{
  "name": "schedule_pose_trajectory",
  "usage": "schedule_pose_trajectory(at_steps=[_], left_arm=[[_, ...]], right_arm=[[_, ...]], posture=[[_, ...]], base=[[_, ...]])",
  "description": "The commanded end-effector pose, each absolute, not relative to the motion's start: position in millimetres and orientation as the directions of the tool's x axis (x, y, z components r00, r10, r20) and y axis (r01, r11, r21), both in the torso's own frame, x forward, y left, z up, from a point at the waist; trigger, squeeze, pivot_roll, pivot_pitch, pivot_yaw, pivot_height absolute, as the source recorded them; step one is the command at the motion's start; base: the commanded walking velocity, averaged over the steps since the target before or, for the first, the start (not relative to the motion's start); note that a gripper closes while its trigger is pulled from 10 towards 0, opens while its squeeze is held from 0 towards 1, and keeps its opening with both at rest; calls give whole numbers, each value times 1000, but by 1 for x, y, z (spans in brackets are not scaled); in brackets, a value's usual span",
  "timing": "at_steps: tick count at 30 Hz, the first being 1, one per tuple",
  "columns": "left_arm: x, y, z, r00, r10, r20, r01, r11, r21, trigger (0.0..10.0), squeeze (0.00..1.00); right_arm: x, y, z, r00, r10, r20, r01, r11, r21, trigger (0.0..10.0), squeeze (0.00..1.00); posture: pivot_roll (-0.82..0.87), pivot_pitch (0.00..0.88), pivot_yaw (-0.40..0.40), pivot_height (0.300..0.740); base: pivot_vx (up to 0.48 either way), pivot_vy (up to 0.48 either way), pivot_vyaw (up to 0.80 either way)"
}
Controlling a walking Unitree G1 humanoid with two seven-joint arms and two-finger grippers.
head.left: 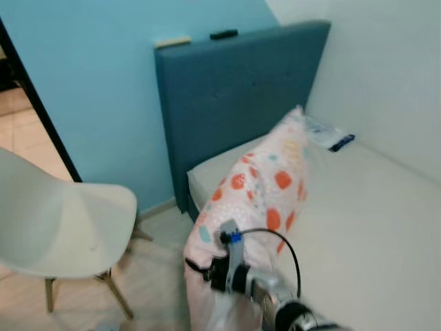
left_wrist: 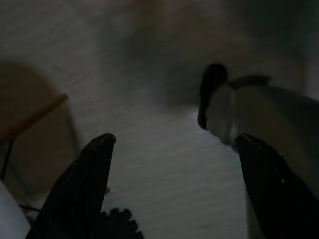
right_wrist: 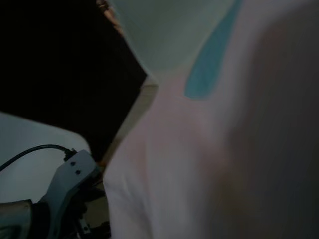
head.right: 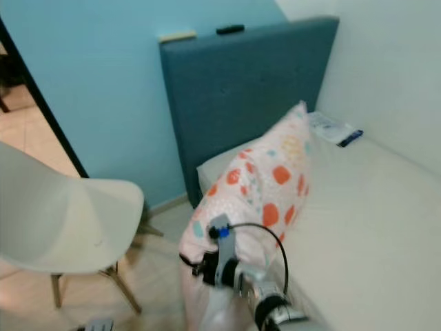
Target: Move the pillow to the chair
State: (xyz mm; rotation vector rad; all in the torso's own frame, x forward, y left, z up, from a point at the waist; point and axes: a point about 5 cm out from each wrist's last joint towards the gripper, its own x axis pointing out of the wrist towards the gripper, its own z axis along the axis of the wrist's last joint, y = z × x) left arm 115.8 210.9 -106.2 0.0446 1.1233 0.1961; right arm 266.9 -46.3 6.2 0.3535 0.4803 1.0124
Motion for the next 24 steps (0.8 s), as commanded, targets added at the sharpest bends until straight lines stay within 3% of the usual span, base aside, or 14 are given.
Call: schedule_pose_trajectory(at_steps=[1,6,13,16,17,20,24], left_arm=[[113,212,-107,407,183,-895,-141,981,137,10000,0],[113,211,-107,405,182,-896,-142,981,135,10000,0],[113,210,-107,405,180,-897,-143,981,133,10000,0],[114,209,-107,405,180,-896,-144,981,132,10000,0],[114,209,-107,406,180,-896,-145,981,132,10000,0],[115,209,-107,407,179,-896,-146,981,130,10000,0],[115,209,-107,407,178,-896,-145,981,129,10000,0]], right_arm=[[262,-18,16,365,922,-126,-762,374,529,10000,0],[263,-17,20,342,935,-96,-774,338,536,10000,0],[249,-9,20,154,987,-54,-824,158,545,10000,0],[247,-8,19,140,989,-52,-824,146,547,10000,0],[248,-9,19,147,988,-55,-823,153,547,10000,0],[256,-14,14,272,947,-171,-816,321,481,10000,0],[265,-21,14,370,908,-199,-776,419,472,10000,0]], posture=[[-14,15,-37,740],[-15,16,-37,740],[-16,15,-40,740],[-16,14,-40,740],[-16,15,-40,740],[-18,15,-39,740],[-17,16,-37,740]], base=[[0,0,669],[0,0,669],[0,0,667],[0,0,669],[0,0,669],[0,0,667],[0,0,691]])
